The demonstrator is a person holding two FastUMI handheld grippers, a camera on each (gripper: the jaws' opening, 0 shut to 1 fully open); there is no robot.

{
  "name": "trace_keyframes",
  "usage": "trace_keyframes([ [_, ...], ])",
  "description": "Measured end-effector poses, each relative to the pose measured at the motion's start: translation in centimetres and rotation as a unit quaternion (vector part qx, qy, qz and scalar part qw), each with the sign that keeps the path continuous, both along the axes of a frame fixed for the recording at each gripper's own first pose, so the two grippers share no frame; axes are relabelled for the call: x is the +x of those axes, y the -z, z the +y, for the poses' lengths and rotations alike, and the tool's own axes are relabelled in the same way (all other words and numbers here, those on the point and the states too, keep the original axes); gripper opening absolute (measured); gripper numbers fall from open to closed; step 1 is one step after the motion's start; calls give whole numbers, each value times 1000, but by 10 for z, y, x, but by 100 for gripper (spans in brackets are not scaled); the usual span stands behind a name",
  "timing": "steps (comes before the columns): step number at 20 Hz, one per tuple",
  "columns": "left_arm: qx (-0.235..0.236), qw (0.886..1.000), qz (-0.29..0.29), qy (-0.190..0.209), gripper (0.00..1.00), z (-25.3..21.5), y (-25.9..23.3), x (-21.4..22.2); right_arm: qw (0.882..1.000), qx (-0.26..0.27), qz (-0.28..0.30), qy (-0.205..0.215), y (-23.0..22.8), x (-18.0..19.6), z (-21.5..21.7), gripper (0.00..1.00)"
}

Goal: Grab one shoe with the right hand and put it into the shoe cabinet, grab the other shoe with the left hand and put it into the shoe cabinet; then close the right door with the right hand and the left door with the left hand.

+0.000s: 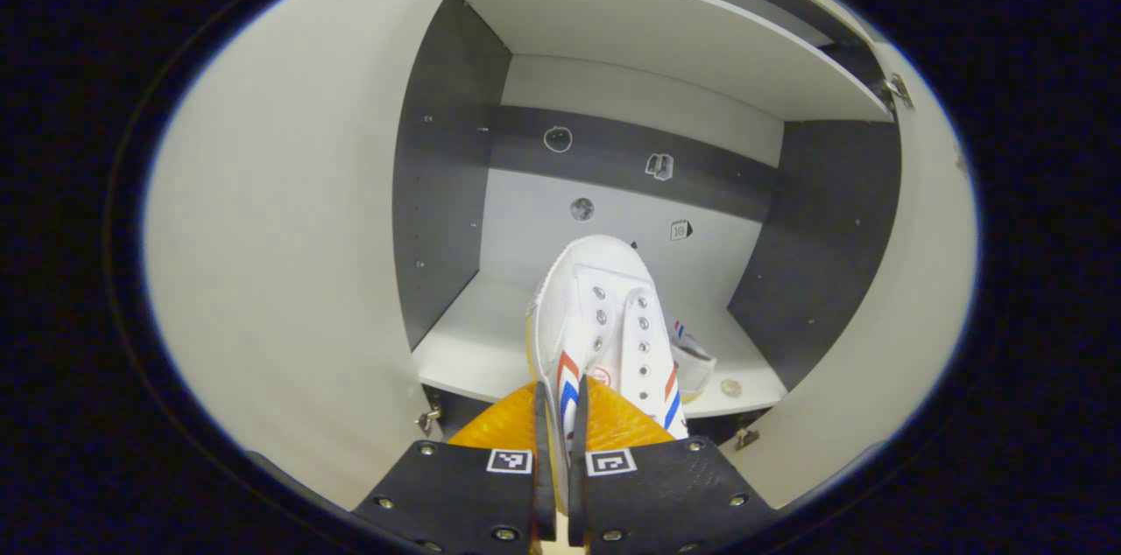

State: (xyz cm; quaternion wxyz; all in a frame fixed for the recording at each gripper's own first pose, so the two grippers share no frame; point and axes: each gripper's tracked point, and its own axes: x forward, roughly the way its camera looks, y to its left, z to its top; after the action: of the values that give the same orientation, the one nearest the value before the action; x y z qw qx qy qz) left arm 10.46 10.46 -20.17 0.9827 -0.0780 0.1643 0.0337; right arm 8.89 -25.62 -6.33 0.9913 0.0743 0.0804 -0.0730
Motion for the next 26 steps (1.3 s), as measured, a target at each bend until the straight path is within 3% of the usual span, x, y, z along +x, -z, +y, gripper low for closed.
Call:
trace_keyframes([
  [8,19,1000,19,-11,7,-5,6,1,999,-3,10,45,11,0,-42,98],
  [12,-9,999,53,7,7,-2,9,6,997,-5,5,72,-2,0,-53,98],
  [20,-7,994,105,26,7,-10,27,13,993,3,12,119,5,-22,-55,98],
  [23,1,996,88,35,27,-8,22,18,991,35,15,131,4,-34,-46,98],
  [24,8,996,78,39,27,-7,15,17,990,46,16,133,3,-36,-44,98],
  [26,28,997,61,44,75,-7,8,14,989,57,12,139,-2,-37,-43,98],
])
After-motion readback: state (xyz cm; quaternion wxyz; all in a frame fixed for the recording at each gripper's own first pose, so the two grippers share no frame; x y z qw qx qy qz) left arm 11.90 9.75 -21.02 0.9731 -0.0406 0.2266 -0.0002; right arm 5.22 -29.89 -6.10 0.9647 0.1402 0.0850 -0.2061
